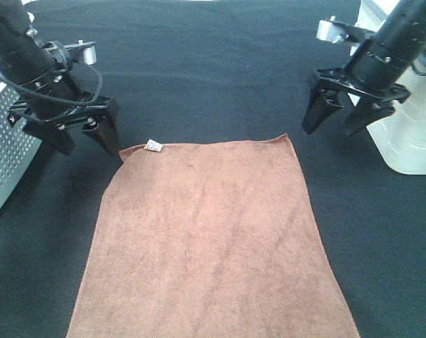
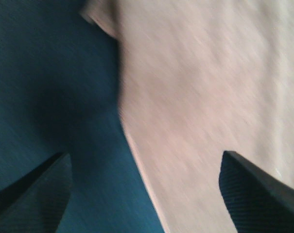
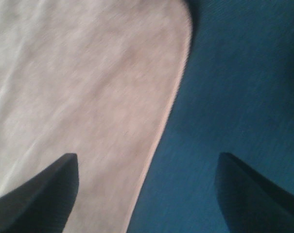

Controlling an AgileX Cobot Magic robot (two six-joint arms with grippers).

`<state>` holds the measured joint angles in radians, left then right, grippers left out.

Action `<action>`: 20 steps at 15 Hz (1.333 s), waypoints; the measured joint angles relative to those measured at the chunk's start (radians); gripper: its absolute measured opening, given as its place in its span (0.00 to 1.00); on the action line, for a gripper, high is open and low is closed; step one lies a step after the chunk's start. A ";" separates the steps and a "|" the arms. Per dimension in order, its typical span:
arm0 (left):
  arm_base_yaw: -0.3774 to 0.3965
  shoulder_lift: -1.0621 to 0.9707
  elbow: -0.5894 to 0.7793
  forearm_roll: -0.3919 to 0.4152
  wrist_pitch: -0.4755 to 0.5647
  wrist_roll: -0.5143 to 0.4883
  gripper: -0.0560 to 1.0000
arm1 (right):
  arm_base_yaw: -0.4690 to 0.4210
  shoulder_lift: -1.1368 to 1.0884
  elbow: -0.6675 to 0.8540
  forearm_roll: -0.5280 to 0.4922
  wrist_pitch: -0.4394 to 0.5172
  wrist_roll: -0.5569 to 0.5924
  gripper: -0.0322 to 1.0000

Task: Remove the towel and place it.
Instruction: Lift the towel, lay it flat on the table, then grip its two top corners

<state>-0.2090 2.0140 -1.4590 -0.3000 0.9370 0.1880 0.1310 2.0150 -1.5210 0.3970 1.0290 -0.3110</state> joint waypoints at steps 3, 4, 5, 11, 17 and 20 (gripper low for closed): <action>0.034 0.132 -0.150 -0.002 0.000 0.022 0.77 | 0.000 0.168 -0.188 0.007 0.014 -0.005 0.78; 0.040 0.160 -0.182 -0.004 0.000 0.023 0.77 | 0.000 0.205 -0.231 0.007 0.015 -0.005 0.78; 0.045 0.186 -0.213 -0.009 0.001 0.028 0.77 | 0.000 0.244 -0.273 0.007 0.016 -0.005 0.78; 0.079 0.325 -0.284 -0.104 0.010 0.108 0.77 | 0.000 0.380 -0.386 0.009 0.008 -0.007 0.78; 0.084 0.358 -0.298 -0.185 0.000 0.150 0.77 | 0.000 0.428 -0.402 0.011 -0.058 -0.007 0.78; 0.085 0.360 -0.298 -0.203 -0.003 0.150 0.77 | 0.000 0.432 -0.402 0.010 -0.081 0.003 0.78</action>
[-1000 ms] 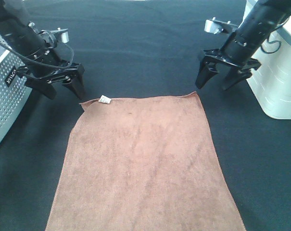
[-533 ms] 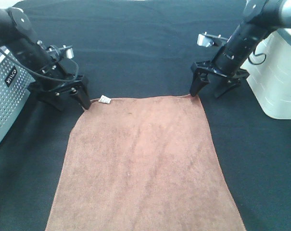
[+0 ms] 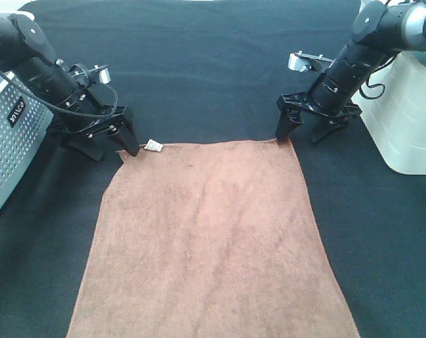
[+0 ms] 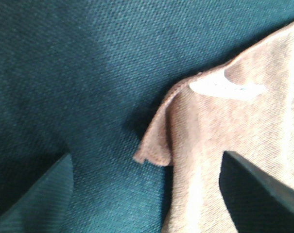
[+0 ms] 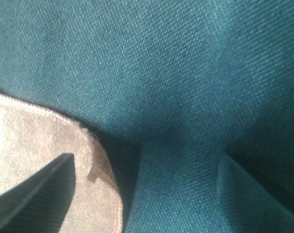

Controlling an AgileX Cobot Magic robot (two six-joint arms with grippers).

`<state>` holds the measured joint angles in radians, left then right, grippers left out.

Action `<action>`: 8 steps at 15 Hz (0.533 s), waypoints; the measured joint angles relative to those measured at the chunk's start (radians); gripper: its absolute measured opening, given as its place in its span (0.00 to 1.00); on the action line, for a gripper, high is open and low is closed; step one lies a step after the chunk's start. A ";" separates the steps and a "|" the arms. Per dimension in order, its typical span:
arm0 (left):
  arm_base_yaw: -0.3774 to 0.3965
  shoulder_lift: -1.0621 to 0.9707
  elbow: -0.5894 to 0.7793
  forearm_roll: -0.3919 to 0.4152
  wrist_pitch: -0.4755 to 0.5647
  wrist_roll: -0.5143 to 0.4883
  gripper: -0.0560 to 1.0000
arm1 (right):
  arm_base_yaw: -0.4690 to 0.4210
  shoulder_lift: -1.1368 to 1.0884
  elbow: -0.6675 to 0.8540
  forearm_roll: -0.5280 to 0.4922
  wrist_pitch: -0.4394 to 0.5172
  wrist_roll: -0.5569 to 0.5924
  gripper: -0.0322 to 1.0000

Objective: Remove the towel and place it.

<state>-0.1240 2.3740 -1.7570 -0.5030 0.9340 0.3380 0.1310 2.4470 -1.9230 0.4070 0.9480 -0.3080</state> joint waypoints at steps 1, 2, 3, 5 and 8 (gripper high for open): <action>0.000 0.000 0.000 0.000 0.000 0.000 0.77 | 0.000 0.001 0.000 -0.001 0.002 0.000 0.78; 0.000 0.000 0.000 0.000 0.000 0.000 0.77 | 0.000 0.005 -0.006 -0.002 0.010 0.002 0.78; 0.000 0.000 0.000 -0.001 0.000 0.000 0.77 | 0.000 0.006 -0.008 -0.003 0.021 0.027 0.78; 0.000 0.002 0.000 -0.030 -0.002 0.000 0.77 | 0.000 0.007 -0.009 -0.003 0.034 0.048 0.77; -0.017 0.009 0.000 -0.096 -0.021 0.005 0.73 | 0.024 0.007 -0.009 -0.012 0.042 0.053 0.73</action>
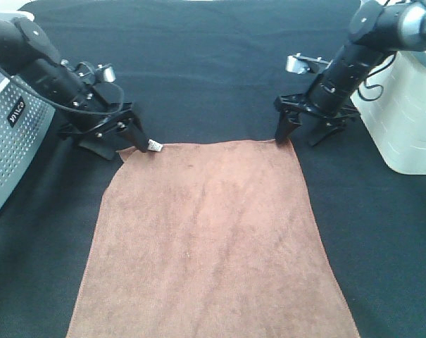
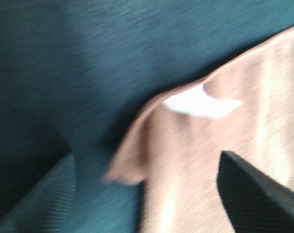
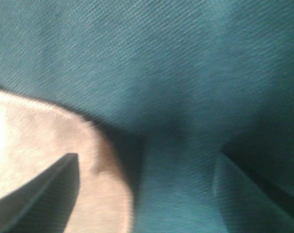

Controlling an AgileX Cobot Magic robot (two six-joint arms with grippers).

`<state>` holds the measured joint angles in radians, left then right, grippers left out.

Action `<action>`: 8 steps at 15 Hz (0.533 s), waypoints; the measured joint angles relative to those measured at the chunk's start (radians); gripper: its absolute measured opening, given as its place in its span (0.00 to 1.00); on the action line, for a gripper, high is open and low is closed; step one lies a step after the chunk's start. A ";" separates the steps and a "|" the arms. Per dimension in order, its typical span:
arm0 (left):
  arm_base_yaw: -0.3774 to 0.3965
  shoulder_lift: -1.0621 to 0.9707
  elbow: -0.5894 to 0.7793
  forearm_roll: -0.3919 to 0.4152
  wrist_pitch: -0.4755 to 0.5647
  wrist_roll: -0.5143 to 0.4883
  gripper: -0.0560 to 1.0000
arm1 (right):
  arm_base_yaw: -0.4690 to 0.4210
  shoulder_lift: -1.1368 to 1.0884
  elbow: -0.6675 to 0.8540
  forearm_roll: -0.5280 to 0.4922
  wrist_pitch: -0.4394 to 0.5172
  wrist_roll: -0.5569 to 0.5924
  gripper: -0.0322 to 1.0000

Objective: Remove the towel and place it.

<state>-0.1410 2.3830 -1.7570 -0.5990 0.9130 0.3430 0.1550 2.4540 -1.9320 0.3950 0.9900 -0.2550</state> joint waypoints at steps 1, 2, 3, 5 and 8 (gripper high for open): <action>-0.019 0.002 0.000 -0.012 -0.011 0.002 0.72 | 0.024 0.000 0.000 -0.009 -0.001 0.000 0.72; -0.035 0.002 0.000 -0.016 -0.023 0.003 0.71 | 0.045 0.000 0.000 -0.014 -0.003 0.000 0.72; -0.051 0.006 0.000 -0.021 -0.032 0.003 0.69 | 0.059 0.000 0.000 -0.017 -0.004 0.000 0.71; -0.060 0.008 0.000 -0.026 -0.036 0.003 0.67 | 0.064 0.000 0.000 -0.017 -0.005 0.001 0.71; -0.060 0.009 0.000 -0.026 -0.036 0.003 0.65 | 0.064 0.001 0.000 -0.028 -0.005 0.001 0.68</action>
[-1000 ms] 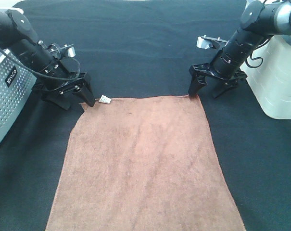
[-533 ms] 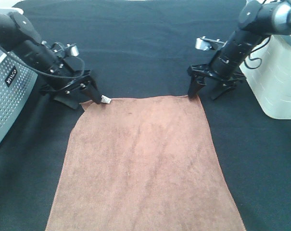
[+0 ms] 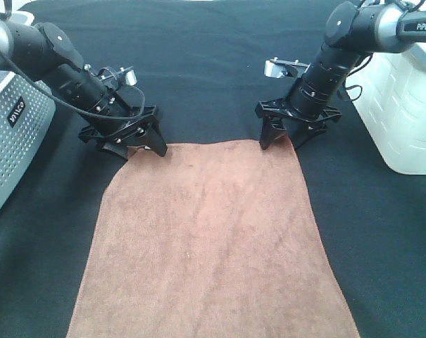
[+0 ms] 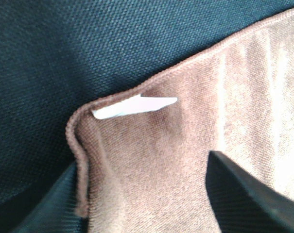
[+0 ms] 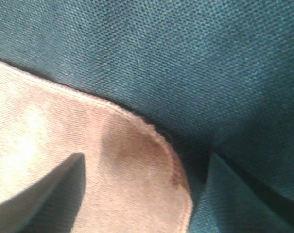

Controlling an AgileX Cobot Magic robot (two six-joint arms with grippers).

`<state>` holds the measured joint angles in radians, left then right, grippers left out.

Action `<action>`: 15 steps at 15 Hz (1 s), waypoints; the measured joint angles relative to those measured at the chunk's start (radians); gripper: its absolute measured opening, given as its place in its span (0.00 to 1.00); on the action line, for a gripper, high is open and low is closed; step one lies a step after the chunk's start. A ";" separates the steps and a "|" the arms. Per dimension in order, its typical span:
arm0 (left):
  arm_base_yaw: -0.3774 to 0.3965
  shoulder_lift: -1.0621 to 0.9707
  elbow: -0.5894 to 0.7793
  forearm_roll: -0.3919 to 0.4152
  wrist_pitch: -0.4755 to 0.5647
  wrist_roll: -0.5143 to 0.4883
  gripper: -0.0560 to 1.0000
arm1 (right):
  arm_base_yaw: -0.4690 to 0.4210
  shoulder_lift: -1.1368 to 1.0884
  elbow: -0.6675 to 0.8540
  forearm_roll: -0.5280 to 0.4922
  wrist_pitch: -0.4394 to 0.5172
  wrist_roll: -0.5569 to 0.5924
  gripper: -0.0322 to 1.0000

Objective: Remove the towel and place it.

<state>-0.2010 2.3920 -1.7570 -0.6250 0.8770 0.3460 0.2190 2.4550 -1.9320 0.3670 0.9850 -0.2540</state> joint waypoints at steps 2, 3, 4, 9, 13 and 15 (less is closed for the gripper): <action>0.000 0.000 0.000 0.011 -0.001 0.003 0.63 | 0.000 0.001 0.000 -0.017 -0.003 0.000 0.63; 0.000 0.000 0.000 0.023 -0.001 0.006 0.62 | 0.000 0.001 0.000 -0.025 -0.005 0.000 0.59; 0.000 0.000 0.000 0.032 -0.003 0.006 0.61 | 0.000 0.001 0.000 -0.033 -0.005 0.000 0.55; -0.001 0.009 -0.024 0.101 -0.012 0.059 0.21 | 0.000 0.003 0.000 -0.067 -0.018 0.000 0.10; -0.001 0.010 -0.101 0.116 0.002 0.100 0.05 | 0.000 0.004 0.000 -0.067 -0.032 0.000 0.04; -0.001 0.010 -0.148 0.125 0.009 0.102 0.05 | 0.000 0.004 0.000 -0.067 -0.058 0.000 0.04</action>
<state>-0.2020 2.4020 -1.9050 -0.5000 0.8860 0.4480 0.2190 2.4590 -1.9320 0.3000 0.9270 -0.2540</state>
